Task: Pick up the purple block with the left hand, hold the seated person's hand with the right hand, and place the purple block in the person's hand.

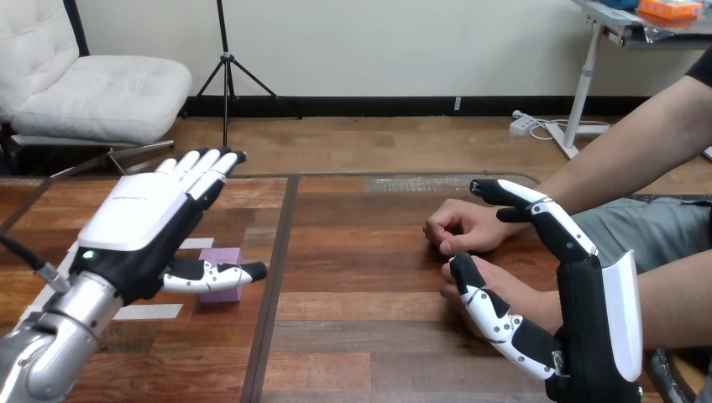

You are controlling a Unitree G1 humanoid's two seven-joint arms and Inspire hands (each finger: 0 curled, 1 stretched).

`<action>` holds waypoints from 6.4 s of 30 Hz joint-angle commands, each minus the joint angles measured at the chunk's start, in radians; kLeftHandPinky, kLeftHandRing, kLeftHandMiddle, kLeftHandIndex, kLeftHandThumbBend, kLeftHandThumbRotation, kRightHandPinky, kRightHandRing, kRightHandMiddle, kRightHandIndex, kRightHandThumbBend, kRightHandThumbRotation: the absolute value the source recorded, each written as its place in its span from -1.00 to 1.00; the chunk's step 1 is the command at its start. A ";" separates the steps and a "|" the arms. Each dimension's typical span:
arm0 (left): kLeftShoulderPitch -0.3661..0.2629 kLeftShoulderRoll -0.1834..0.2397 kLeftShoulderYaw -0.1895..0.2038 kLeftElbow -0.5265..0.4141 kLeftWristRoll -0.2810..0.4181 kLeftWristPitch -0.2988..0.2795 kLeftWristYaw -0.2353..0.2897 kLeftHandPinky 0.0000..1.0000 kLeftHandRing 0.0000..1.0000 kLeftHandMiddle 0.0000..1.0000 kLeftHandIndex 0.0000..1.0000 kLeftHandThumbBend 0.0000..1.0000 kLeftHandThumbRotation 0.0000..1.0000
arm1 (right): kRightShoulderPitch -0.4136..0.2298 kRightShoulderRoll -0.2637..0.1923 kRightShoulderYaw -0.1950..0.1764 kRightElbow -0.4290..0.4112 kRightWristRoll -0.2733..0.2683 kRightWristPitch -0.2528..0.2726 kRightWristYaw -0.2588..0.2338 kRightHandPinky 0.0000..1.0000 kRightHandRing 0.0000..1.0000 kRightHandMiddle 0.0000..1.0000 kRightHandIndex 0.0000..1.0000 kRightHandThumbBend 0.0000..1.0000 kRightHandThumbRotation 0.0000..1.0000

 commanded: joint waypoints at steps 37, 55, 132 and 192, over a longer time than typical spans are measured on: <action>-0.291 0.014 -0.158 0.316 -0.051 0.009 -0.097 0.84 0.91 0.93 0.90 0.49 0.03 | -0.052 -0.005 -0.005 0.000 0.020 0.004 0.009 0.31 0.45 0.48 0.44 -0.14 -0.29; -0.345 -0.002 -0.201 0.421 -0.053 -0.003 -0.074 0.75 0.86 0.87 0.84 0.56 -0.03 | -0.047 -0.006 -0.010 -0.004 0.025 0.004 0.015 0.30 0.44 0.47 0.43 -0.15 -0.27; -0.387 -0.030 -0.297 0.559 -0.055 0.033 0.014 0.78 0.90 0.91 0.89 0.53 -0.05 | -0.027 -0.020 -0.023 -0.041 0.043 0.035 0.077 0.32 0.47 0.46 0.39 -0.16 -0.19; -0.435 -0.102 -0.341 0.721 -0.063 0.010 0.179 0.27 0.45 0.52 0.56 0.07 -0.45 | -0.018 -0.018 -0.023 -0.062 0.053 0.053 0.109 0.31 0.47 0.44 0.38 -0.17 -0.14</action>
